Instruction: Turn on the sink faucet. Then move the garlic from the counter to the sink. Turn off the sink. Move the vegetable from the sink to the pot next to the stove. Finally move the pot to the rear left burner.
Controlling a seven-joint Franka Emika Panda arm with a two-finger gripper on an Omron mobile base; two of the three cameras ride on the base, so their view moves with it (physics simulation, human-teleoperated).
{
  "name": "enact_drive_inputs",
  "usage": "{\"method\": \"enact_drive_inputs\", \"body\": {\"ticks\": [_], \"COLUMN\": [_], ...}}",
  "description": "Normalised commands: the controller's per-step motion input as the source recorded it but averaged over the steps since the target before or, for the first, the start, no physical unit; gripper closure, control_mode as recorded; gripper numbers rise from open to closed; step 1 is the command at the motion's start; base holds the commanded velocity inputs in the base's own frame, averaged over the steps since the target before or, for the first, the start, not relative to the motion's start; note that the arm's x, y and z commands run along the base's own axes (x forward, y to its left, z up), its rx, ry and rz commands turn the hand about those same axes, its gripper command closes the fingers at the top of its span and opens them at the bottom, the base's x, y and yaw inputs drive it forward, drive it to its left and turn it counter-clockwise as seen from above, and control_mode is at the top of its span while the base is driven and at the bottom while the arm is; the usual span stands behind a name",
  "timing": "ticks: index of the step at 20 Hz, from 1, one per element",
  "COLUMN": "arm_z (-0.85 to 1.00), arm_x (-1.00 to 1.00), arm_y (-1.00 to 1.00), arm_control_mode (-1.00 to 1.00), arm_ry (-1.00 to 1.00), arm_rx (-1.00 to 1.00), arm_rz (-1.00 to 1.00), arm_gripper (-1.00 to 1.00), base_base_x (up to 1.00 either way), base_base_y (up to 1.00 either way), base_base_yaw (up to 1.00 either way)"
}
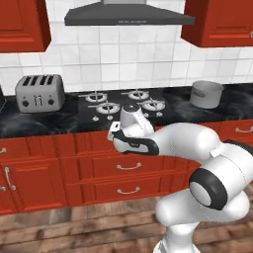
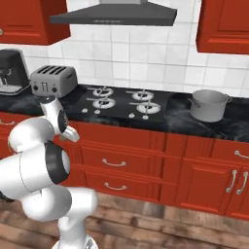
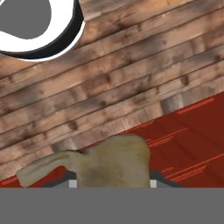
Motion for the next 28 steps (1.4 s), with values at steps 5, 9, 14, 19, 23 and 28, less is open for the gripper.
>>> {"method": "enact_drive_inputs", "body": {"ticks": [5,9,14,19,23,28], "arm_z": [0.00,0.00,0.00,0.00,0.00,0.00], "arm_x": [0.00,0.00,0.00,0.00,0.00,0.00], "arm_y": [0.00,0.00,0.00,0.00,0.00,0.00], "arm_control_mode": [1.00,1.00,1.00,1.00,1.00,1.00], "arm_ry": [0.00,0.00,0.00,0.00,0.00,0.00], "arm_rx": [0.00,0.00,0.00,0.00,0.00,0.00], "arm_rz": [0.00,0.00,0.00,0.00,0.00,0.00], "arm_gripper": [1.00,1.00,1.00,1.00,1.00,1.00], "base_base_x": [0.44,0.61,0.67,0.64,0.60,0.63], "base_base_y": [-0.72,-0.58,-0.47,-0.27,-0.14,-0.07], "base_base_yaw": [-0.08,-0.01,0.00,0.00,0.00,0.00]}}
